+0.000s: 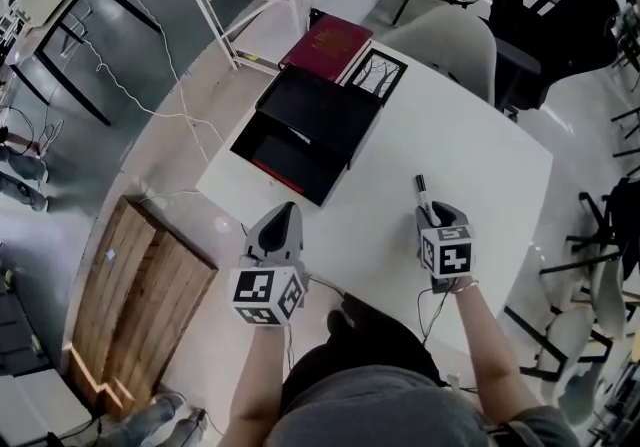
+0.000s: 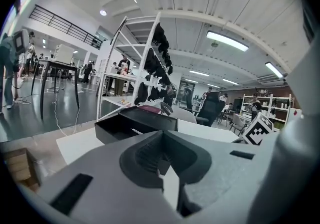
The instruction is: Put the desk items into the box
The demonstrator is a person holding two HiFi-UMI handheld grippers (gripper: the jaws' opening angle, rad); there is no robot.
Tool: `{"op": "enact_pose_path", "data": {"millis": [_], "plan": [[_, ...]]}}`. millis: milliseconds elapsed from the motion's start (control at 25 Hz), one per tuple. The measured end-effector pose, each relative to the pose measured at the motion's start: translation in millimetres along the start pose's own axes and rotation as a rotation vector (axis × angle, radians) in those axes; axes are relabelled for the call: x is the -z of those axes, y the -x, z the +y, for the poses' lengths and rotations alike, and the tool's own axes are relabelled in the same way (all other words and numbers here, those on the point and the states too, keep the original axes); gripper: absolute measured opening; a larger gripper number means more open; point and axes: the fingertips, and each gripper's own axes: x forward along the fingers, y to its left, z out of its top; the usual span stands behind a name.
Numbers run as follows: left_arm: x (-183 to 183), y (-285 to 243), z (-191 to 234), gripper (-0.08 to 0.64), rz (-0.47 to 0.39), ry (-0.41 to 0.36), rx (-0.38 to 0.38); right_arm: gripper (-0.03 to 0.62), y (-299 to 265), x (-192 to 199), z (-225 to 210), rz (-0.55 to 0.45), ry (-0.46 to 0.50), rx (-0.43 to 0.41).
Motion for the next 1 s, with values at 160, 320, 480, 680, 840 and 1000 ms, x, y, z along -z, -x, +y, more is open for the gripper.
{"op": "enact_pose_path", "data": {"millis": [160, 320, 480, 680, 840, 1000], "plan": [[2, -2, 3, 0.006, 0.008, 0.002, -0.006, 0.133, -7, 8, -1, 0.046, 0.010, -0.004], [3, -5, 6, 0.006, 0.011, 0.007, -0.010, 0.127, -11, 12, 1, 0.073, 0.028, -0.003], [5, -6, 6, 0.006, 0.014, 0.010, -0.011, 0.120, -12, 12, 3, 0.076, 0.040, -0.002], [5, -7, 3, 0.006, 0.018, 0.012, -0.010, 0.092, -10, 12, 6, 0.082, 0.037, -0.006], [6, -7, 4, 0.006, 0.019, 0.011, -0.015, 0.078, -11, 12, 8, 0.090, 0.050, -0.001], [6, -10, 6, 0.006, 0.020, 0.013, -0.026, 0.075, -13, 11, 8, 0.097, 0.051, -0.006]]}}
